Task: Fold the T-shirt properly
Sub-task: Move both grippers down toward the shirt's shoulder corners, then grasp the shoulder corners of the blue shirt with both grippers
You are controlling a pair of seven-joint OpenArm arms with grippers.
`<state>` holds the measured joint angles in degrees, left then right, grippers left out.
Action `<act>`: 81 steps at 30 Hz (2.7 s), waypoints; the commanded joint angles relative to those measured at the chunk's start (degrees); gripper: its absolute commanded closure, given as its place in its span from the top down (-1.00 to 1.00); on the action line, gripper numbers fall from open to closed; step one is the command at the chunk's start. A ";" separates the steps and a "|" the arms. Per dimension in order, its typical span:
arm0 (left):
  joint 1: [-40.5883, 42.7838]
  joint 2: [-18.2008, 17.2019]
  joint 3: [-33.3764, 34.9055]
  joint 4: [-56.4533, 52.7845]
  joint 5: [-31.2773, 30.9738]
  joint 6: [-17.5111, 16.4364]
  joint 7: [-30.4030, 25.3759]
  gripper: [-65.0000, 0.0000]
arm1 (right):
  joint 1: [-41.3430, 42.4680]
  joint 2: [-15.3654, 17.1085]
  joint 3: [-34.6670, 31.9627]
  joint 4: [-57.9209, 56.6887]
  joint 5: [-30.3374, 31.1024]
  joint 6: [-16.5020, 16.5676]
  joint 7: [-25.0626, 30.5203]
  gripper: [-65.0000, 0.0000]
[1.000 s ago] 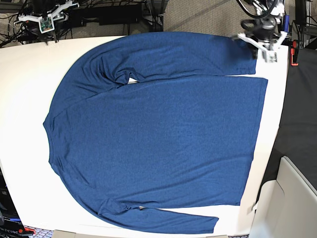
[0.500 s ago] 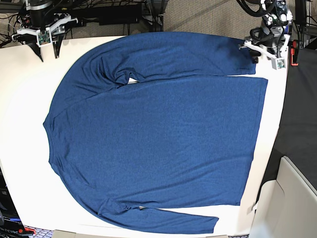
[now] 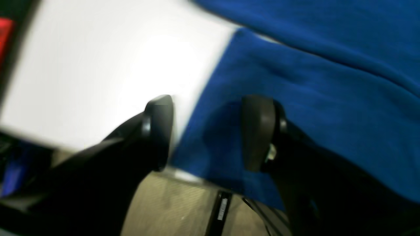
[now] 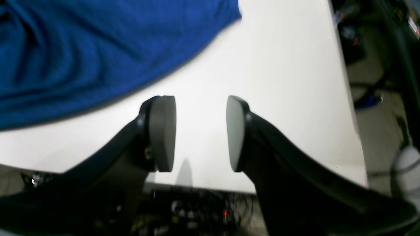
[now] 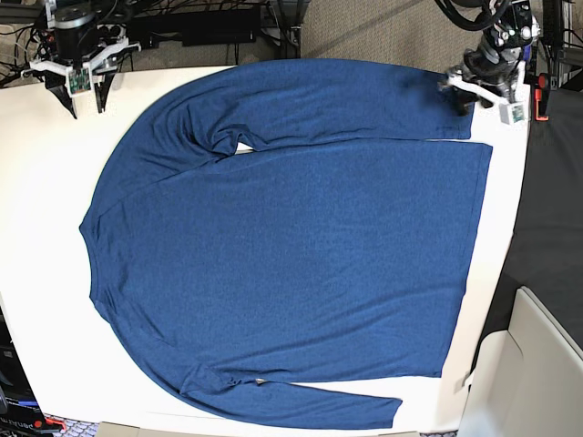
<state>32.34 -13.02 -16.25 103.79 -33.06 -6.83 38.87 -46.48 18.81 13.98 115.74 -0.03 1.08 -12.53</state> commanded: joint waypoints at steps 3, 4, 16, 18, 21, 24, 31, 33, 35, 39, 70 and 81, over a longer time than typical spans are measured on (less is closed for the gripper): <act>0.85 -0.13 0.38 0.17 -0.92 -3.94 2.23 -0.19 | 1.25 0.49 0.40 0.96 2.27 -0.51 -1.93 -0.21; 0.85 -0.13 0.38 0.17 -0.92 -4.99 2.23 -0.22 | 1.69 0.49 0.40 0.96 3.42 -0.51 -2.81 -0.21; 0.50 -0.13 -0.06 0.08 -0.57 -8.69 2.23 -1.00 | 8.63 0.58 0.48 0.96 13.79 -0.42 -12.30 -0.21; 0.50 -0.13 -0.06 0.08 -0.57 -8.69 2.23 -1.00 | 9.16 0.58 0.48 0.96 17.66 -0.33 -13.79 -0.20; 0.50 -0.13 -0.06 0.08 -0.57 -8.69 2.23 -1.00 | 10.74 0.58 0.48 0.96 25.22 -0.33 -17.75 -0.20; 0.50 -0.13 -0.06 0.08 -0.57 -8.69 2.23 -1.00 | 12.24 0.49 0.48 0.70 31.90 -0.33 -21.09 -0.19; 0.50 -0.13 -0.14 0.08 -0.48 -8.69 2.23 -1.00 | 14.43 -3.47 0.40 -3.08 35.86 -0.25 -21.53 0.00; 0.50 -0.13 -0.14 0.08 -0.48 -8.69 2.23 -1.00 | 14.96 -4.35 0.31 -5.11 35.86 -0.25 -21.88 0.00; 0.50 -0.13 -0.14 0.08 -0.48 -8.69 2.23 -1.00 | 16.11 -4.79 0.22 -6.51 35.86 -0.25 -21.88 0.00; 0.50 -0.13 -0.14 0.08 -0.48 -8.69 2.23 -1.00 | 18.74 -5.23 0.13 -9.50 36.30 -0.25 -21.88 0.00; -6.36 -0.04 -2.25 10.19 -0.66 -8.69 2.23 -1.00 | 22.43 -4.87 10.07 -11.88 48.69 14.35 -21.79 -0.99; -23.50 0.05 -1.99 8.34 -0.39 -8.69 8.20 -1.00 | 33.78 -4.96 10.07 -19.44 48.69 14.43 -21.62 -0.99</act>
<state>8.99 -12.34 -17.98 111.44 -33.23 -15.49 48.03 -13.08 13.13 23.73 95.33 48.01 14.83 -35.77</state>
